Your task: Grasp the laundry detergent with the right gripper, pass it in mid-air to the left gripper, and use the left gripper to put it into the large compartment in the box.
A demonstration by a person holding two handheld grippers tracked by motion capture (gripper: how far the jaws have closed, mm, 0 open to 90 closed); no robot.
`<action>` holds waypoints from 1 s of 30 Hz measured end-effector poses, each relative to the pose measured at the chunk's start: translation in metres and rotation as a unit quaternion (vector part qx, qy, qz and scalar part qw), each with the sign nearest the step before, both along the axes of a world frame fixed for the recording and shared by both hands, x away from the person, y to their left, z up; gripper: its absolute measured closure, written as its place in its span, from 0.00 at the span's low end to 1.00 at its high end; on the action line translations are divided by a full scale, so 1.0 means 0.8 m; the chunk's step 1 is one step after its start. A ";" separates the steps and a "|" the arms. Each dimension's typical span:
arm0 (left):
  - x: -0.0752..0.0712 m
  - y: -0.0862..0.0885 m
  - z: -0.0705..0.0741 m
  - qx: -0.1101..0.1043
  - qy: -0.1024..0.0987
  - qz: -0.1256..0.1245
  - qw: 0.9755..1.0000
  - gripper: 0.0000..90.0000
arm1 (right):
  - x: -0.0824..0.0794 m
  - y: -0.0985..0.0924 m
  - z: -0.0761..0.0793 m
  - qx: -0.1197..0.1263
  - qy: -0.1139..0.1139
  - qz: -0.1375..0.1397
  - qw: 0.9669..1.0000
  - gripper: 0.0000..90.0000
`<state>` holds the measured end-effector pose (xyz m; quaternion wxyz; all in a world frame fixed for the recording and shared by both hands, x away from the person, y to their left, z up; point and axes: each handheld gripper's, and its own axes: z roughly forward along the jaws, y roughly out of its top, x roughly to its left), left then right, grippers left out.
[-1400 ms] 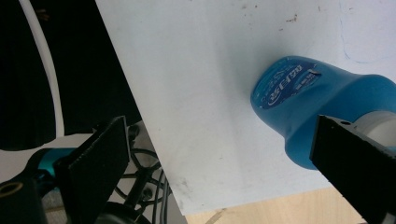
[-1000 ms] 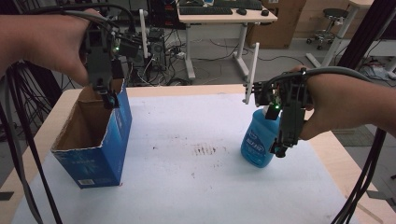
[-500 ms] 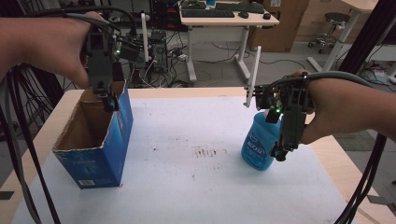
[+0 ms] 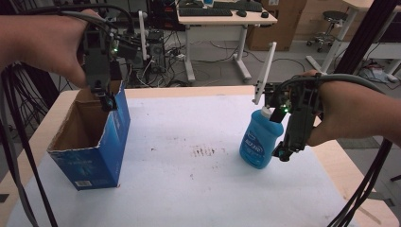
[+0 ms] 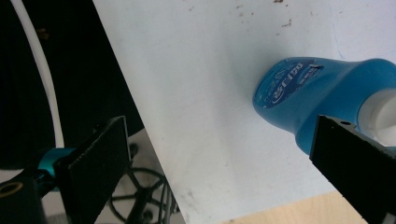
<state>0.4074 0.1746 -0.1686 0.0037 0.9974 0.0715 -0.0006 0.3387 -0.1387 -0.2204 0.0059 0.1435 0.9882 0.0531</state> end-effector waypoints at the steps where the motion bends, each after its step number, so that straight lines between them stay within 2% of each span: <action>1: -0.001 -0.002 0.001 -0.001 0.000 -0.001 1.000 0.02 | -0.005 -0.010 -0.002 0.014 -0.005 -0.006 1.000 0.05; 7: 0.004 -0.012 0.002 -0.004 0.005 -0.008 1.000 0.02 | -0.016 -0.042 -0.017 0.040 -0.011 -0.044 0.998 0.05; 12: 0.004 -0.018 -0.001 -0.003 0.004 -0.015 1.000 0.02 | -0.019 -0.055 -0.028 0.055 -0.017 -0.061 0.996 0.05; 15: 0.006 -0.019 -0.003 -0.004 0.005 -0.014 1.000 0.02 | -0.020 -0.066 -0.040 0.076 -0.020 -0.081 0.994 0.05; 17: 0.007 -0.019 -0.003 -0.003 0.006 -0.014 1.000 0.02 | -0.021 -0.068 -0.043 0.081 -0.022 -0.085 0.993 0.05; 19: 0.008 -0.020 -0.003 -0.004 0.008 -0.014 1.000 0.02 | -0.023 -0.072 -0.049 0.088 -0.027 -0.094 0.991 0.05; 21: 0.010 -0.021 -0.002 -0.004 0.008 -0.017 1.000 0.02 | -0.027 -0.080 -0.059 0.089 -0.050 -0.101 0.990 0.05; 24: 0.011 -0.023 -0.004 -0.006 0.007 -0.018 1.000 0.02 | -0.031 -0.090 -0.067 0.102 -0.070 -0.115 0.986 0.04; 30: 0.012 -0.022 -0.004 -0.006 0.007 -0.022 1.000 0.02 | -0.037 -0.105 -0.080 0.129 -0.076 -0.144 0.978 0.04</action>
